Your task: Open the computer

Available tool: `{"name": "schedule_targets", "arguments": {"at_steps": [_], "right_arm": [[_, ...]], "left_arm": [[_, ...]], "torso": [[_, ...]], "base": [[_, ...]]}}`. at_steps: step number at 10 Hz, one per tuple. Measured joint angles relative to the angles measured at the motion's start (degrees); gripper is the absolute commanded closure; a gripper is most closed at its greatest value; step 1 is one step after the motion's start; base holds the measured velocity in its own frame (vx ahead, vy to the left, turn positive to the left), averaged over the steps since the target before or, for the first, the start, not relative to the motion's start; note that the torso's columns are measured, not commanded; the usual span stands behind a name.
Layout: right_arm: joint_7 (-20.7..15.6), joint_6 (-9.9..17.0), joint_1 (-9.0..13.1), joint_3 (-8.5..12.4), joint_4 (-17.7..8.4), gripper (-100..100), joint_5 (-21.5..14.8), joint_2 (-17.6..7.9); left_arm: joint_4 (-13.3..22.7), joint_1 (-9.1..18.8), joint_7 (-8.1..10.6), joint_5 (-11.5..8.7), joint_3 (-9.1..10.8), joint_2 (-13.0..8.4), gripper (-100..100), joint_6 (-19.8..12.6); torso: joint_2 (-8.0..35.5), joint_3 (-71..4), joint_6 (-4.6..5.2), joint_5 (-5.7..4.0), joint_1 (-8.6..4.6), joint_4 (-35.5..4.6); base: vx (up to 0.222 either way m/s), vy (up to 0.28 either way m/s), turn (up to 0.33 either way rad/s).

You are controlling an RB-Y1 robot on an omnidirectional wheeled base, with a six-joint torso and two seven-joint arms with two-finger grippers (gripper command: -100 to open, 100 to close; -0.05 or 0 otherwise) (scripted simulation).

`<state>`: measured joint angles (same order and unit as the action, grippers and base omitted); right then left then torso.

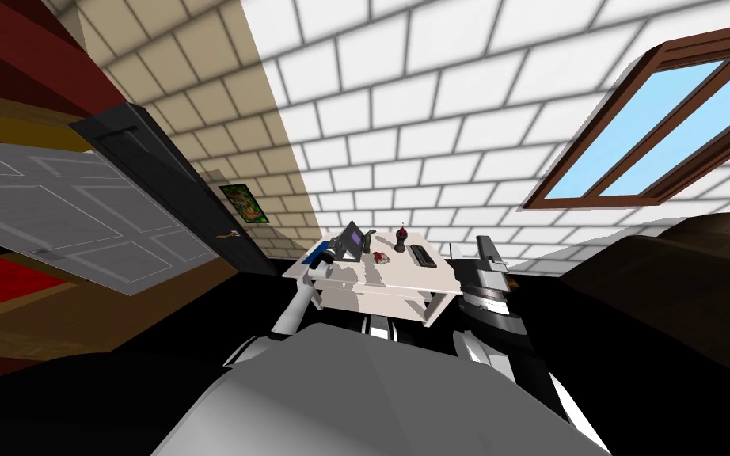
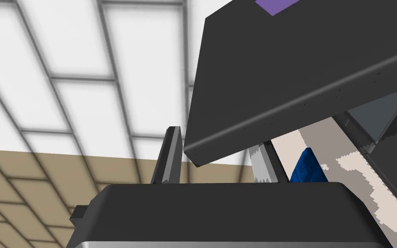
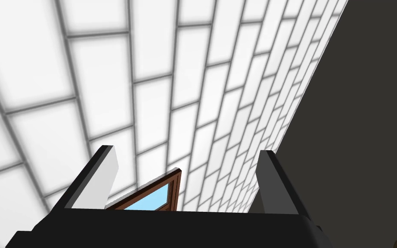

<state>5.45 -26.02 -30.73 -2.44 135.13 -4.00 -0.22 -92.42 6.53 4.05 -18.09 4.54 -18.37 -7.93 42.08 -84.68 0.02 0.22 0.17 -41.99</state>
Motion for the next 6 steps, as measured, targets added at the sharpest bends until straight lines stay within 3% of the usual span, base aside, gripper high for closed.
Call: {"name": "schedule_targets", "arguments": {"at_steps": [3,6], "right_arm": [[0.0,0.0,0.0,0.0,0.0,0,0.0,0.0],[0.0,0.0,0.0,0.0,0.0,0,0.0,0.0]], "left_arm": [[2.1,-1.3,2.34,-2.2,-0.04,2.9,100,3.0],[2.4,-3.4,3.2,-3.2,-0.57,4.6,100,5.3]], "torso": [[0.0,0.0,0.06,-0.14,-0.23,-0.1],[0.1,0.1,0.16,-0.19,-0.21,-0.2]], "base": [[0.007,0.092,-0.003],[0.037,0.107,-0.057]]}}
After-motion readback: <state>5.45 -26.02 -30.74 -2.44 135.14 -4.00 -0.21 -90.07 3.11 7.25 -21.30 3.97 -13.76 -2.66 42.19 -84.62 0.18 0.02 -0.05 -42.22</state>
